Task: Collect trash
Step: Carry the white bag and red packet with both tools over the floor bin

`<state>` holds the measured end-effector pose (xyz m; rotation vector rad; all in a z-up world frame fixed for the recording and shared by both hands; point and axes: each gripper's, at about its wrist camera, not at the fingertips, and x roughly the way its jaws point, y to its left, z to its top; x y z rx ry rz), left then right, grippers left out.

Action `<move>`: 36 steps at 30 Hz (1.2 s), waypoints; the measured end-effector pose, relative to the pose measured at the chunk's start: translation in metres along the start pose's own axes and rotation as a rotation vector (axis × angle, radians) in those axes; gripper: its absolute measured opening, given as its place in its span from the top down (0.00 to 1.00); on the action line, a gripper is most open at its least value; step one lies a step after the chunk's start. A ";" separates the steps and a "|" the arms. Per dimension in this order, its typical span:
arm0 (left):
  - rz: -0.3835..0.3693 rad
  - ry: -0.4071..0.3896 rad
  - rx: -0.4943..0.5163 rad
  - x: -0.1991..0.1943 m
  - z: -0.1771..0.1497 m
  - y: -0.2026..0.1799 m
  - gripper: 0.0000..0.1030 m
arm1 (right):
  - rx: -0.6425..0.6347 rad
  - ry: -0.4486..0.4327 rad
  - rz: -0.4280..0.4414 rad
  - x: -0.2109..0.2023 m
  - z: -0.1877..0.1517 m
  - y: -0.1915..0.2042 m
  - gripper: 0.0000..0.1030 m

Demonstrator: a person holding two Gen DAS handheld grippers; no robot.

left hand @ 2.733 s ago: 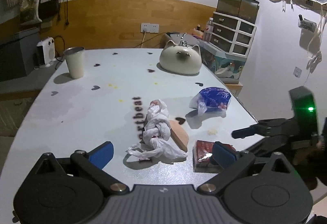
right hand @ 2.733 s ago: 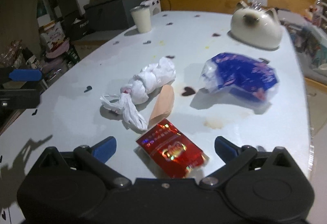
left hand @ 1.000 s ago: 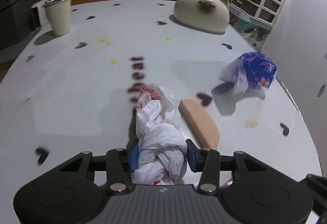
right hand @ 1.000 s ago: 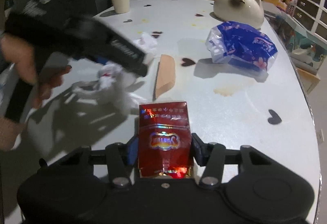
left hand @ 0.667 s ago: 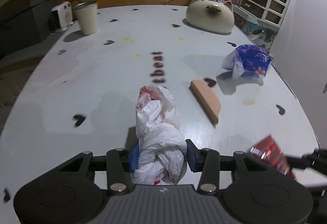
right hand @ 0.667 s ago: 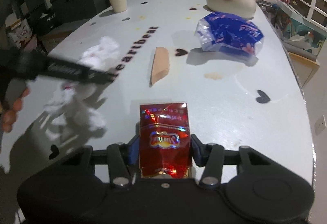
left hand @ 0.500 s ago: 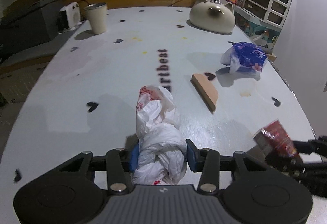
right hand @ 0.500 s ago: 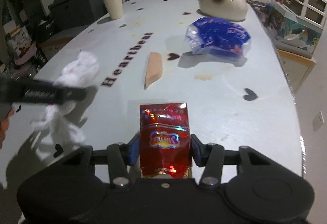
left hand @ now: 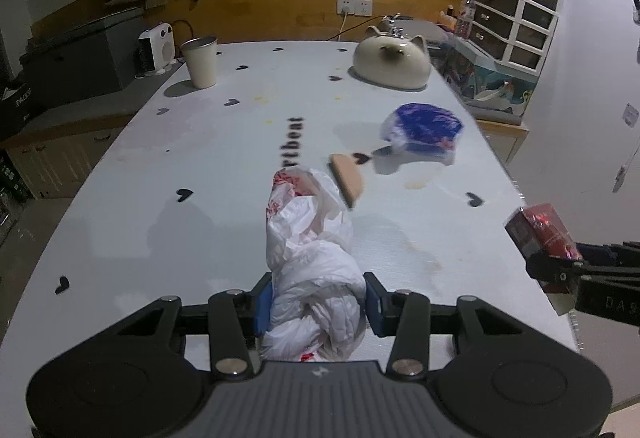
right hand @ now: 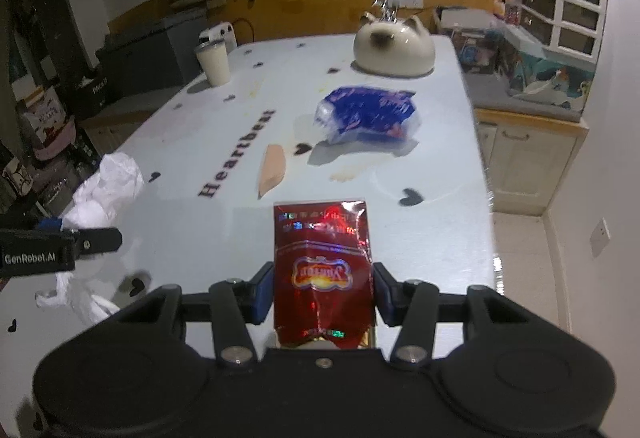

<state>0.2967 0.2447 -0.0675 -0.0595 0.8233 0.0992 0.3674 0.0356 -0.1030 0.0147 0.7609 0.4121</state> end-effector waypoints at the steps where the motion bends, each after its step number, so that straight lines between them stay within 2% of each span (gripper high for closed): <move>1: 0.000 -0.002 -0.005 -0.004 -0.001 -0.008 0.55 | 0.000 -0.009 0.001 -0.005 0.000 -0.003 0.51; 9: -0.019 -0.020 -0.015 -0.022 -0.002 -0.075 0.55 | 0.010 -0.067 0.007 -0.049 -0.003 -0.052 0.50; 18: -0.072 -0.025 0.034 -0.013 0.012 -0.173 0.55 | 0.056 -0.100 -0.059 -0.089 -0.010 -0.144 0.50; 28: -0.129 0.018 0.095 0.032 0.021 -0.278 0.55 | 0.144 -0.078 -0.153 -0.095 -0.032 -0.266 0.50; 36: -0.190 0.088 0.144 0.097 0.024 -0.366 0.55 | 0.199 -0.013 -0.208 -0.073 -0.051 -0.351 0.50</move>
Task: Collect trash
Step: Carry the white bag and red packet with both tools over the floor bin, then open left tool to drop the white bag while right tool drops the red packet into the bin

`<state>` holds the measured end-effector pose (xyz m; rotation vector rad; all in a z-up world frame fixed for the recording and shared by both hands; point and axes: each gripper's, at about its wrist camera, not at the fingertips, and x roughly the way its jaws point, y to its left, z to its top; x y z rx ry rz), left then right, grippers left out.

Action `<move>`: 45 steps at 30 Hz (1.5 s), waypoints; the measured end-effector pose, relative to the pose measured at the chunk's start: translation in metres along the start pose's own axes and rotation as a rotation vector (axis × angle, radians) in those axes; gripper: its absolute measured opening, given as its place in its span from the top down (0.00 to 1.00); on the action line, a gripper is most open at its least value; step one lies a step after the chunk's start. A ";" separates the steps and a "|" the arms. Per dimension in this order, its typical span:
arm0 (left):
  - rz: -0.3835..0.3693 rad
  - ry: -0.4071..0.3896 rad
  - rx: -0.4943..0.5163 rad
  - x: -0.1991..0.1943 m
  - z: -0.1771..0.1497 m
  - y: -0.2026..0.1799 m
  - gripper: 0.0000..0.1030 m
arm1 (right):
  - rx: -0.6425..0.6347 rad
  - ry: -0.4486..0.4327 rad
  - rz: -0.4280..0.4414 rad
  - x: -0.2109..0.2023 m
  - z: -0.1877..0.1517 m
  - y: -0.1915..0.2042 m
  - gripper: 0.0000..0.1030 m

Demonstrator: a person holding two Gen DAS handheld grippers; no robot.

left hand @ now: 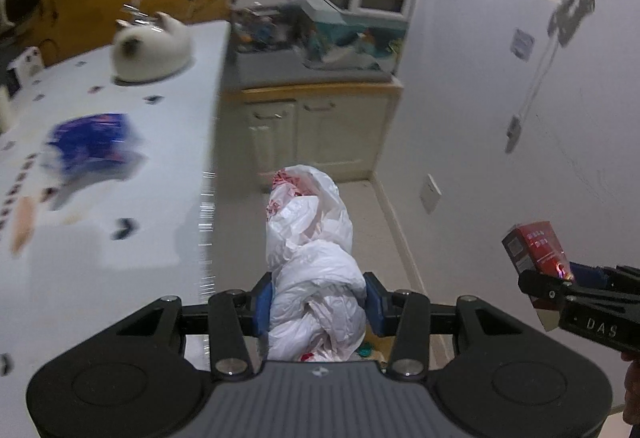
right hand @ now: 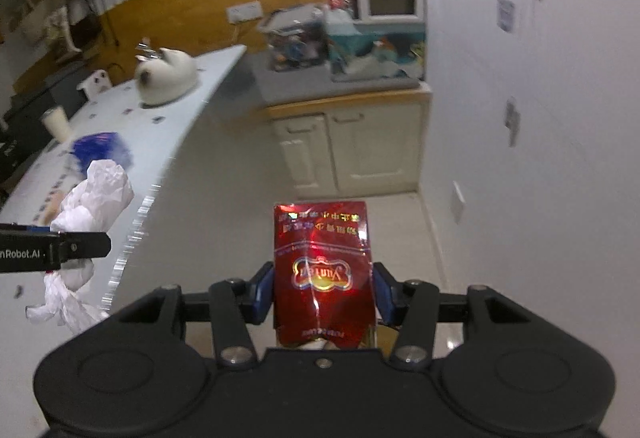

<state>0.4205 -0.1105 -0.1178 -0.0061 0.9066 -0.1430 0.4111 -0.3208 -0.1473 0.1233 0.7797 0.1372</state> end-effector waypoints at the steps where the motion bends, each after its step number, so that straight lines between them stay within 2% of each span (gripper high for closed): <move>1: -0.007 0.010 0.003 0.011 0.001 -0.006 0.55 | 0.003 0.009 -0.009 0.006 -0.001 -0.009 0.50; 6: -0.045 0.082 0.021 0.077 -0.004 -0.039 0.55 | 0.022 0.054 -0.057 0.039 -0.009 -0.052 0.50; 11: -0.077 0.179 0.028 0.150 -0.022 -0.051 0.55 | 0.065 0.104 -0.098 0.082 -0.027 -0.087 0.50; 17: -0.076 0.322 -0.014 0.253 -0.065 -0.048 0.55 | 0.122 0.178 -0.113 0.145 -0.065 -0.114 0.50; 23: -0.072 0.414 -0.057 0.339 -0.113 -0.052 0.55 | 0.151 0.266 -0.102 0.210 -0.112 -0.130 0.50; 27: -0.081 0.469 -0.159 0.390 -0.148 -0.050 0.55 | 0.159 0.313 -0.084 0.251 -0.139 -0.138 0.50; 35: -0.089 0.552 -0.485 0.472 -0.206 -0.042 0.55 | 0.231 0.354 -0.061 0.309 -0.175 -0.160 0.50; 42: -0.143 0.536 -0.507 0.536 -0.215 -0.045 0.54 | 0.310 0.350 -0.061 0.345 -0.189 -0.181 0.50; 43: -0.156 0.527 -0.524 0.543 -0.215 -0.045 0.53 | 0.320 0.344 -0.064 0.348 -0.191 -0.184 0.50; 45: -0.187 0.524 -0.546 0.556 -0.216 -0.045 0.34 | 0.339 0.336 -0.070 0.352 -0.194 -0.188 0.50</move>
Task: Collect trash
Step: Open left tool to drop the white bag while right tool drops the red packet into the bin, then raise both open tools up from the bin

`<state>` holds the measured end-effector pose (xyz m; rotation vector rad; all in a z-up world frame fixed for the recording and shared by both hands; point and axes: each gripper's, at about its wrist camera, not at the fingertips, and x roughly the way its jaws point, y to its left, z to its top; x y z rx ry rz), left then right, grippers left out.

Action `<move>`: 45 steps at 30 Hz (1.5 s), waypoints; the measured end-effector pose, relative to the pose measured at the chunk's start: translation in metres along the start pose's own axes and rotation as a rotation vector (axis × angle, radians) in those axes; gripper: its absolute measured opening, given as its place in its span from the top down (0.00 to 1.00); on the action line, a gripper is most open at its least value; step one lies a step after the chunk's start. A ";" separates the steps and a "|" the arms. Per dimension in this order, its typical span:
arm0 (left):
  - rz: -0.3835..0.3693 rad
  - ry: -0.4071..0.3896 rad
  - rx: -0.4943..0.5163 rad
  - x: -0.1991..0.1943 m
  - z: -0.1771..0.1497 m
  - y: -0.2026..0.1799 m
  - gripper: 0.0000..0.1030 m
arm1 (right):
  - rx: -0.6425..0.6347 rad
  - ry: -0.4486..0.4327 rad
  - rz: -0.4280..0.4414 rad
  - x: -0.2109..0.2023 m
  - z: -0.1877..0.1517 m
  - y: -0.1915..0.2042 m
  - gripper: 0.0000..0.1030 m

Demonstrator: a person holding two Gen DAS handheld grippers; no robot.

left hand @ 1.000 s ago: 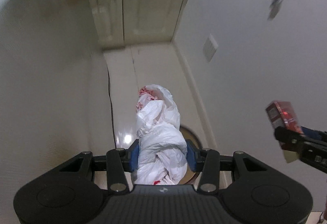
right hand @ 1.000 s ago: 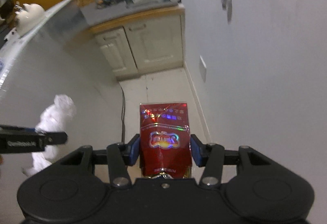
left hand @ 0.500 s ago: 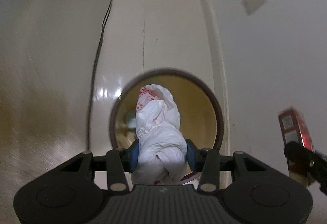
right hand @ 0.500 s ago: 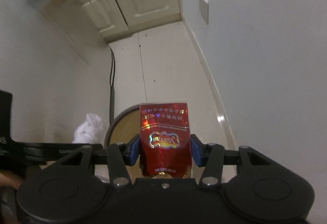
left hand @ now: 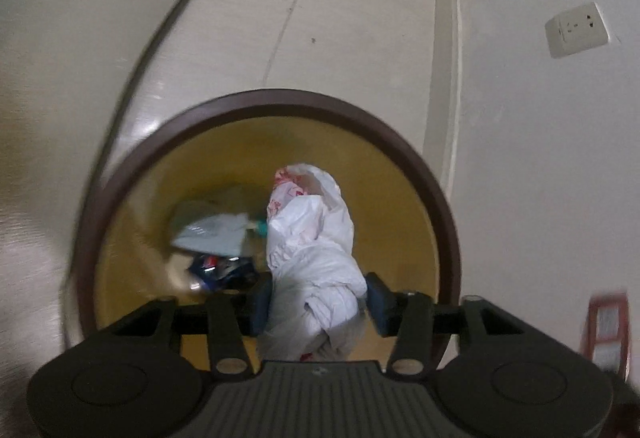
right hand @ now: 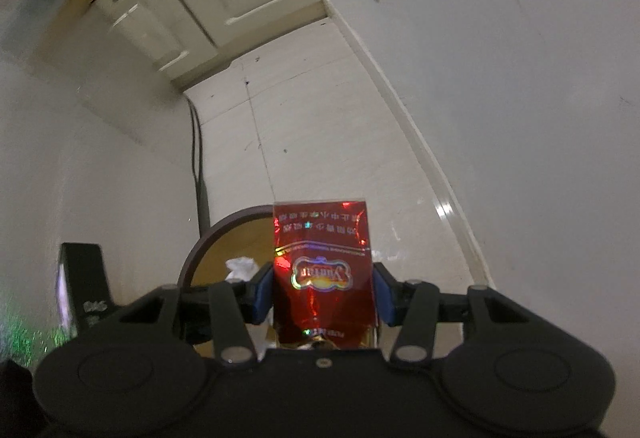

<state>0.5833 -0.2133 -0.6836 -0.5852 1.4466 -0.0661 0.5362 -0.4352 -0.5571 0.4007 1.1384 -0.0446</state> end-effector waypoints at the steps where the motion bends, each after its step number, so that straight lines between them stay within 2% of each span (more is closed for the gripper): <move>1: -0.008 0.009 -0.002 0.006 0.004 -0.001 0.11 | 0.009 -0.002 -0.002 0.002 -0.001 -0.002 0.50; 2: -0.004 0.008 0.008 0.009 0.005 -0.001 0.06 | 0.015 -0.002 -0.003 0.004 -0.002 -0.004 0.50; 8: 0.026 -0.006 0.143 -0.001 -0.004 0.001 0.07 | 0.022 0.039 -0.016 0.020 -0.012 -0.009 0.50; 16: 0.123 -0.127 0.398 -0.056 -0.028 0.008 0.09 | -0.025 0.095 0.013 0.061 -0.016 0.012 0.50; 17: 0.143 -0.152 0.411 -0.065 -0.030 0.009 0.16 | -0.038 0.103 0.022 0.067 -0.016 0.015 0.50; 21: 0.197 -0.207 0.369 -0.086 -0.026 0.027 0.16 | -0.089 0.150 0.061 0.098 -0.013 0.030 0.50; 26: 0.255 -0.228 0.335 -0.093 -0.013 0.048 0.15 | -0.144 0.221 0.072 0.137 -0.006 0.049 0.50; 28: 0.274 -0.222 0.316 -0.092 -0.007 0.055 0.14 | -0.176 0.245 0.063 0.155 -0.005 0.055 0.49; 31: 0.300 -0.215 0.307 -0.085 0.000 0.060 0.06 | -0.211 0.248 0.017 0.173 -0.004 0.056 0.45; 33: 0.310 -0.206 0.305 -0.082 0.002 0.062 0.05 | -0.191 0.227 0.000 0.174 -0.005 0.050 0.17; 34: 0.314 -0.197 0.303 -0.080 0.003 0.063 0.03 | -0.175 0.218 0.000 0.172 -0.005 0.047 0.14; 40: 0.321 -0.157 0.319 -0.070 0.003 0.055 0.00 | -0.178 0.195 0.025 0.149 -0.005 0.037 0.13; 45: 0.301 -0.143 0.344 -0.071 0.000 0.042 0.00 | -0.186 0.180 0.030 0.128 -0.006 0.036 0.07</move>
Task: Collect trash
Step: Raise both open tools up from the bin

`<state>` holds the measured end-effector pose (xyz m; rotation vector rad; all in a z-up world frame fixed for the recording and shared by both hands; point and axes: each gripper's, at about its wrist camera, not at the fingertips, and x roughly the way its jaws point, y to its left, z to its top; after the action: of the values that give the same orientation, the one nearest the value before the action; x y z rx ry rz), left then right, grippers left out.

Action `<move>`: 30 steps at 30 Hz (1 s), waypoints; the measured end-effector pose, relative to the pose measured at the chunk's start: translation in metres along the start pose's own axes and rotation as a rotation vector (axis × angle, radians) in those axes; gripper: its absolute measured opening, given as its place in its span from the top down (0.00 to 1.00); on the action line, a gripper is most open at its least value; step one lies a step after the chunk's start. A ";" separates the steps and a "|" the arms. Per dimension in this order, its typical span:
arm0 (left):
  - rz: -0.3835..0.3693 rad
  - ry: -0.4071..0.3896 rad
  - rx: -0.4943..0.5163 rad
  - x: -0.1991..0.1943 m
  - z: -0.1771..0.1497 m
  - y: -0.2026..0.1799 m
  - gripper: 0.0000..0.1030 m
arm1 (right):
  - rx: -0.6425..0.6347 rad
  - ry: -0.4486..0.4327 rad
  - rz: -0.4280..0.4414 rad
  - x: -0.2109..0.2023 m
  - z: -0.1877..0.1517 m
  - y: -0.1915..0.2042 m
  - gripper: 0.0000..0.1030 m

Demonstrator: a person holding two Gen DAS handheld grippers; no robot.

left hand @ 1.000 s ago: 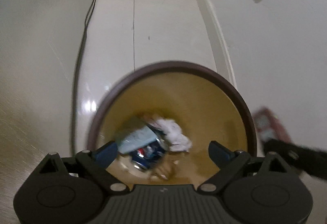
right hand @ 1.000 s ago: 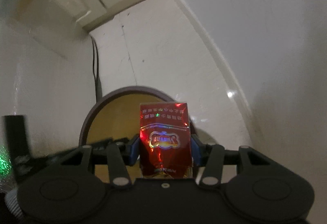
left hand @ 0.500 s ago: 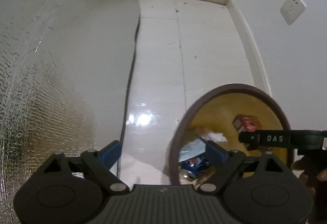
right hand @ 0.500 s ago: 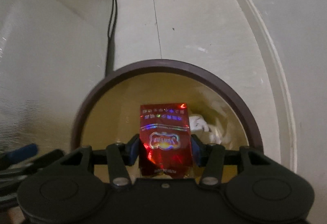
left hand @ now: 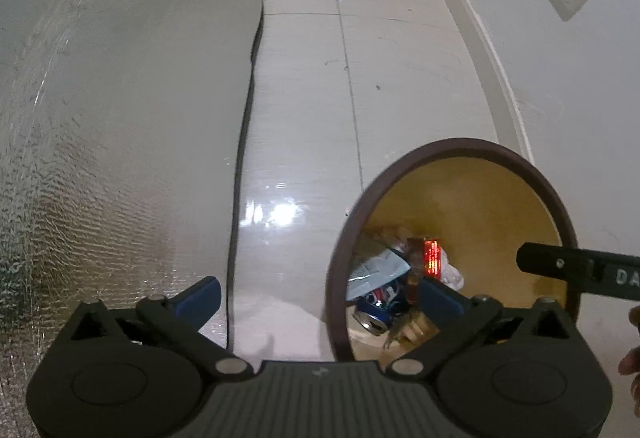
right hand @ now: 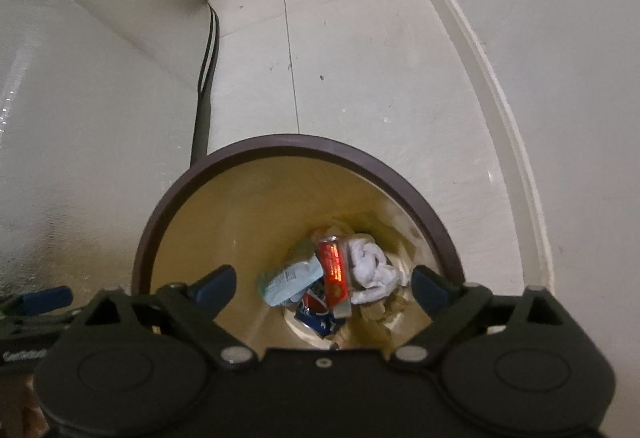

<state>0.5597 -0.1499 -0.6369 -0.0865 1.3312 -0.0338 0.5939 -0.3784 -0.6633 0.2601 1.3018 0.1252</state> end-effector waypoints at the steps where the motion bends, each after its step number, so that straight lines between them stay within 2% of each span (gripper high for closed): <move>1: -0.004 0.000 0.004 -0.003 0.001 -0.002 0.00 | 0.006 -0.002 0.003 -0.006 -0.002 -0.001 0.05; 5: -0.008 0.003 0.012 -0.016 0.003 -0.008 0.00 | 0.006 -0.005 -0.003 -0.020 -0.008 -0.002 0.00; 21: -0.025 -0.005 0.043 -0.092 -0.005 -0.024 0.00 | 0.035 -0.027 -0.044 -0.098 -0.023 -0.007 0.00; 30: -0.034 -0.006 0.018 -0.152 -0.013 -0.023 0.00 | 0.033 -0.041 -0.072 -0.156 -0.027 -0.001 0.00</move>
<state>0.5114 -0.1625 -0.4909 -0.0943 1.3228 -0.0741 0.5264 -0.4129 -0.5243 0.2429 1.2718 0.0370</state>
